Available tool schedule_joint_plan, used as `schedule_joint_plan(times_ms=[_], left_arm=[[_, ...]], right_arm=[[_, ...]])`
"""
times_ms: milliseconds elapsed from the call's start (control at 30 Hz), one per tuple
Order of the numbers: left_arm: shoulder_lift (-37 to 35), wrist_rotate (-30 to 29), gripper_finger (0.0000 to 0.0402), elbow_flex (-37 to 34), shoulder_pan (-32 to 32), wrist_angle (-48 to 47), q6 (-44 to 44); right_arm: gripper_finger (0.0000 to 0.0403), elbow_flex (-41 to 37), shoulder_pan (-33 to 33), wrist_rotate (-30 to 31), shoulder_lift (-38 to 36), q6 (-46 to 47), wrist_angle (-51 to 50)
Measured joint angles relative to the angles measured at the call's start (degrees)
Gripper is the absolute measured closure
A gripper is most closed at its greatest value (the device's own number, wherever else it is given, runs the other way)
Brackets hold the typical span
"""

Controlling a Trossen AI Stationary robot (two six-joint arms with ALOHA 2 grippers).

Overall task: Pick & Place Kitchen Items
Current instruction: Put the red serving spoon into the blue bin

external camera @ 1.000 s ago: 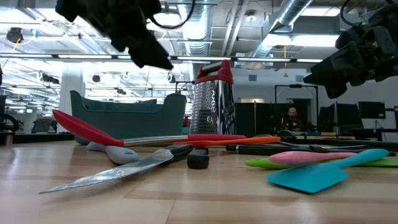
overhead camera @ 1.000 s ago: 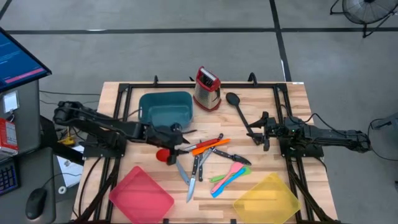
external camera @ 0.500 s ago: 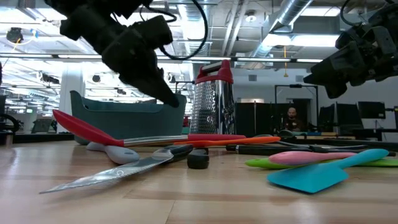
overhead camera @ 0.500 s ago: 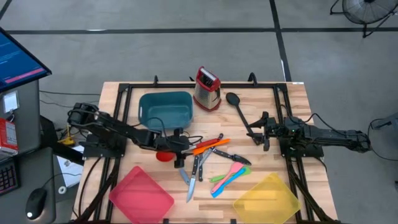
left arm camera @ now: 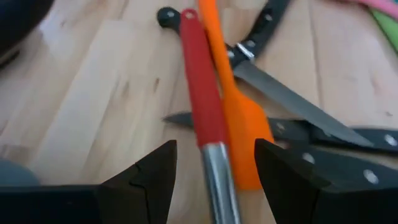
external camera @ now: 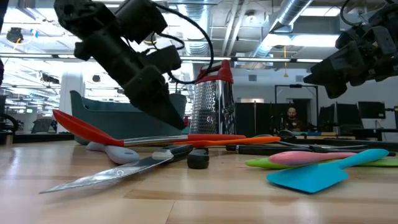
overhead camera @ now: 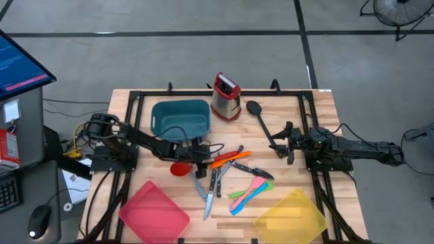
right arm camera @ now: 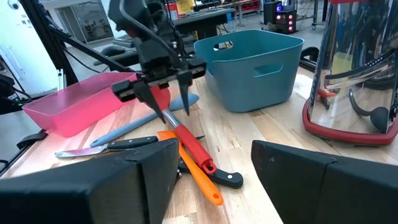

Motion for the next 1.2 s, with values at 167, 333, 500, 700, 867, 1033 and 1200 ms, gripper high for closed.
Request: schedule_joint_plan(times_ms=[167, 333, 500, 700, 867, 1033, 1200], left_arm=[[1.37, 2.07, 0.0202, -0.02, 0.98, 0.4, -0.02], [1.46, 1.67, 0.0202, -0.04, 0.92, 0.6, -0.01], [1.86, -0.15, 0.0202, 0.0, 1.09, 0.99, 0.15], [1.98, -0.17, 0.0202, -0.76, 1.09, 2.23, 0.01], [2.49, -0.25, 0.0202, -0.76, 1.09, 2.95, 0.0], [5.29, 0.55, 0.0202, -0.82, 0.87, 3.36, -1.9], [5.37, 0.55, 0.0202, -0.72, 0.66, 3.37, -2.32]], right_arm=[[0.0188, 0.01, 0.0, 0.0, 0.02, 0.0, -0.01], [0.0188, -0.01, 0.0, 0.02, 0.0, 0.0, 0.01], [0.0188, 0.01, 0.0, 0.01, 0.01, 0.0, 0.0], [0.0188, 0.01, 0.0, 0.02, 0.0, 0.0, 0.01], [0.0188, 0.01, 0.0, 0.01, 0.02, 0.0, 0.0], [0.0188, 0.01, 0.0, 0.02, 0.02, 0.0, 0.01], [0.0188, 0.01, 0.0, 0.02, 0.0, 0.0, 0.0]])
